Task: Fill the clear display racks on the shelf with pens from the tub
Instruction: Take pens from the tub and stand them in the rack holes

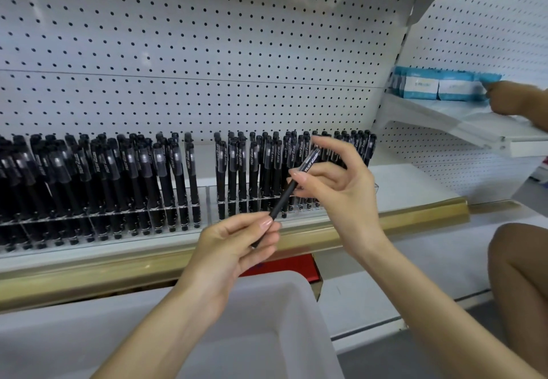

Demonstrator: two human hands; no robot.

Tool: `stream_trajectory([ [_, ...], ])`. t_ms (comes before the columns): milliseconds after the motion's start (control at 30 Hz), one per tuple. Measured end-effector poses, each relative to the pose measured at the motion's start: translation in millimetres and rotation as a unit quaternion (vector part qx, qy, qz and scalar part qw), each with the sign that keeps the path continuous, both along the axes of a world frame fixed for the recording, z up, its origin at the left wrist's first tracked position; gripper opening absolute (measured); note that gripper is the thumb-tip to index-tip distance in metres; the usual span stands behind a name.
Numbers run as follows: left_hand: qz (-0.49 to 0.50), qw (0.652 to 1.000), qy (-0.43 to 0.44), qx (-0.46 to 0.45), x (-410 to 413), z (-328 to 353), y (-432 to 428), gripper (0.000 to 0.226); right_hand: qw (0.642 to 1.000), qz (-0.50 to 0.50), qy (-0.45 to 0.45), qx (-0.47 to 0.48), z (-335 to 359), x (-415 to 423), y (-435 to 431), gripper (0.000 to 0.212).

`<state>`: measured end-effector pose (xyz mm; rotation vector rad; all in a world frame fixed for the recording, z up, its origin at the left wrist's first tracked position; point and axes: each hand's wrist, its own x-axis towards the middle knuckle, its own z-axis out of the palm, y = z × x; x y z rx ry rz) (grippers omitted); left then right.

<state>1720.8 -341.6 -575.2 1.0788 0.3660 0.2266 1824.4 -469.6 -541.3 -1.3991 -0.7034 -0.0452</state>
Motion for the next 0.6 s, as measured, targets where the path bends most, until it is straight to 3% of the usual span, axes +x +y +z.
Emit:
stream_trajectory([
  [100,0.012,0.991,-0.006,0.136,4.4,1.3,-4.4,0.012,0.999,-0.017,-0.025,0.010,5.6,0.8,-2.9,0.046],
  [167,0.063,0.940,-0.036,0.333,6.7,-2.0,1.1,0.012,0.998,-0.047,-0.047,0.021,14.4,8.4,-8.9,0.042],
  [200,0.097,0.880,-0.051,0.461,6.2,-4.3,7.2,0.015,0.996,-0.069,-0.059,0.022,18.8,15.2,-12.6,0.041],
  [267,0.132,0.710,-0.062,0.689,2.5,-6.8,21.0,0.027,0.989,-0.118,-0.085,0.008,24.5,30.4,-18.9,0.041],
  [300,0.130,0.640,-0.071,0.754,1.2,-9.0,27.3,0.033,0.986,-0.137,-0.098,-0.001,25.0,37.1,-20.6,0.041],
  [333,0.117,0.597,-0.073,0.790,0.0,-10.4,32.1,0.039,0.982,-0.151,-0.110,-0.008,23.7,42.9,-20.9,0.042],
  [467,0.062,0.547,-0.031,0.834,3.3,-20.0,42.4,0.052,0.972,-0.178,-0.151,-0.023,12.3,53.4,-13.7,0.044],
  [600,0.051,0.533,-0.020,0.844,6.0,-25.0,45.2,0.052,0.964,-0.184,-0.187,-0.035,3.2,58.6,-7.3,0.042],
])
